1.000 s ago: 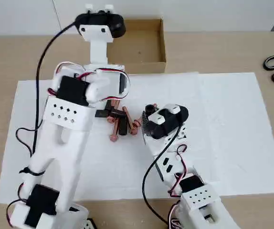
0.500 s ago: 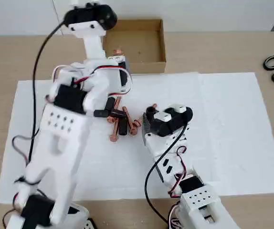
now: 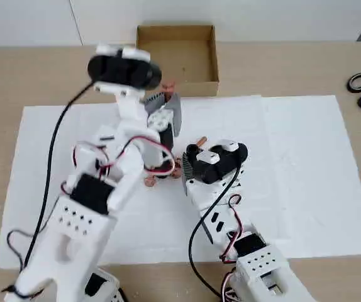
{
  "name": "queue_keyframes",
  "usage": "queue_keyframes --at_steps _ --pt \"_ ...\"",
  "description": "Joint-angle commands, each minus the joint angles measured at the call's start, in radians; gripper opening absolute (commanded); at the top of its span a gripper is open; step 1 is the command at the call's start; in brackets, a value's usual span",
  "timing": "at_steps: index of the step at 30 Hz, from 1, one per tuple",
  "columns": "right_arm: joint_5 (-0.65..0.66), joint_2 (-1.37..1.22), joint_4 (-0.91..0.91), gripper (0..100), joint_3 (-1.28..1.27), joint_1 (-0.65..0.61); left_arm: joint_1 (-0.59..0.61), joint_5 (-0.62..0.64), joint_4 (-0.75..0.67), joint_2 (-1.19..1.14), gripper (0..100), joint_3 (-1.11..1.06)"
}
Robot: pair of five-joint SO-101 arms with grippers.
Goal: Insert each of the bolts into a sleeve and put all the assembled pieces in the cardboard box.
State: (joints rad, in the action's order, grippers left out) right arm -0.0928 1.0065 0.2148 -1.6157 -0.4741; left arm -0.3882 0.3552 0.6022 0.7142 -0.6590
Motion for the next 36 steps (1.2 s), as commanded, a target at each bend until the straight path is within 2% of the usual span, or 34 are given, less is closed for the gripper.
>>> queue_keyframes --at_steps 1,7,14,20,28,36 --pt "-0.014 0.024 0.018 0.4 0.003 -0.007 -0.003 -0.006 -0.118 0.074 0 -0.099" --pt "-0.014 0.024 0.018 0.4 0.003 -0.008 -0.008 -0.003 -0.178 0.075 0 -0.165" --pt "-0.014 0.025 -0.044 0.4 0.011 -0.059 -0.017 -0.003 -0.347 0.078 1 -0.271" --pt "-0.014 0.025 -0.045 0.4 0.011 -0.058 -0.066 -0.003 -0.348 0.080 1 -0.292" --pt "-0.014 0.025 -0.044 0.4 0.011 -0.058 -0.068 -0.003 -0.292 0.081 1 -0.294" --pt "-0.014 0.027 -0.044 0.4 0.012 -0.058 -0.069 -0.003 -0.296 0.081 1 -0.311"
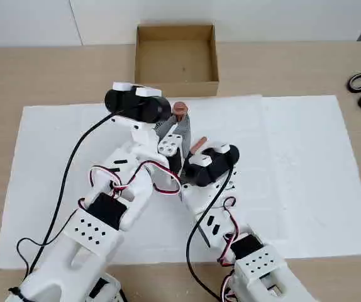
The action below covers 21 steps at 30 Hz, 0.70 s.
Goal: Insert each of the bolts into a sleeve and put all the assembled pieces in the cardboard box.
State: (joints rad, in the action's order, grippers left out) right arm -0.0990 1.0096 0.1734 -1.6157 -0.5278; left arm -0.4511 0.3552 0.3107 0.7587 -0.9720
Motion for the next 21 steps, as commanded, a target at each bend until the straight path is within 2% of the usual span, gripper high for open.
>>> queue_keyframes --at_steps 1,6,12,21 --pt "-0.008 0.031 -0.002 0.4 0.012 -0.004 -0.006 -0.003 -0.005 0.037 1 -0.004" --pt "-0.006 0.104 -0.016 0.4 0.000 -0.004 -0.006 -0.003 -0.005 0.037 1 -0.018" --pt "-0.006 0.188 -0.114 0.4 -0.006 -0.005 -0.026 -0.003 -0.006 0.037 1 -0.018" --pt "-0.008 0.200 -0.119 0.4 -0.011 -0.004 -0.054 -0.003 -0.005 0.037 1 -0.018"
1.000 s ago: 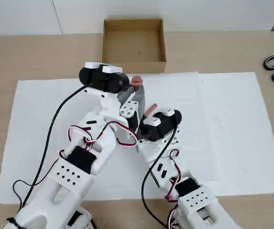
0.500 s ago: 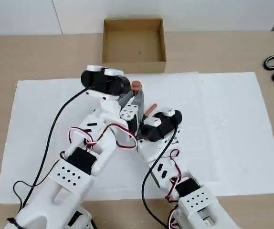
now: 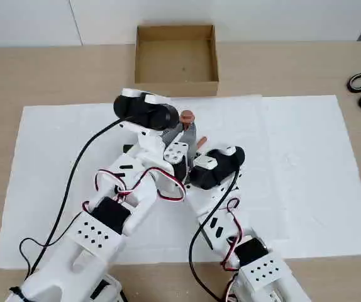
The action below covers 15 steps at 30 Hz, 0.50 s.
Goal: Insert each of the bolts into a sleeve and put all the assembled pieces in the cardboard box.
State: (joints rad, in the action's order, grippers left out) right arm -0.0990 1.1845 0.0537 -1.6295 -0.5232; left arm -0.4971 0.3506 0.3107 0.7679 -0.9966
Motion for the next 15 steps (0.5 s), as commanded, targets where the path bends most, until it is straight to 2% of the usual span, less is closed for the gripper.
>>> queue_keyframes --at_steps 1,15 --pt "-0.008 0.025 0.001 0.4 0.003 -0.008 -0.008 0.002 -0.005 0.028 1 0.007" --pt "-0.008 0.027 0.001 0.4 0.003 -0.005 -0.005 -0.003 0.014 0.029 1 -0.018"
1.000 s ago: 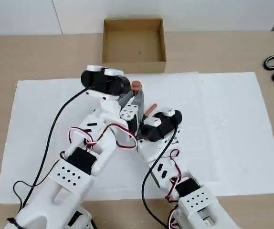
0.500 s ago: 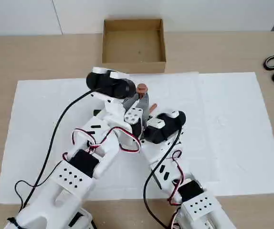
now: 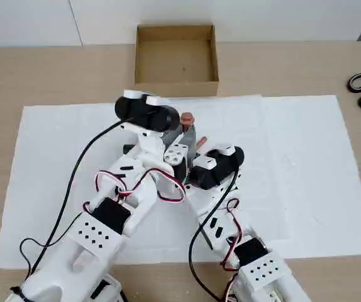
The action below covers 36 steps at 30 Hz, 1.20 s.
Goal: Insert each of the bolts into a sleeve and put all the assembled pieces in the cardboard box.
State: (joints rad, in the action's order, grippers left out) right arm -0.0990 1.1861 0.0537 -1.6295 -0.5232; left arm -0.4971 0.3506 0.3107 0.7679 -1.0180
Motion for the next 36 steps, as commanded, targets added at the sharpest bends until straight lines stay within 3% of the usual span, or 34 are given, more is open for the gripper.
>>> queue_keyframes --at_steps 1,8,15,36 --pt "-0.008 0.025 0.001 0.4 0.003 -0.005 -0.006 -0.003 0.023 0.029 1 0.002" --pt "-0.008 0.025 0.001 0.4 0.003 -0.005 -0.006 -0.003 0.032 0.031 1 0.001" --pt "-0.008 0.031 0.001 0.4 0.003 0.019 -0.006 0.000 0.140 0.031 1 0.033" --pt "-0.008 0.027 0.001 0.4 0.003 0.019 -0.008 -0.002 0.195 0.031 1 0.038"
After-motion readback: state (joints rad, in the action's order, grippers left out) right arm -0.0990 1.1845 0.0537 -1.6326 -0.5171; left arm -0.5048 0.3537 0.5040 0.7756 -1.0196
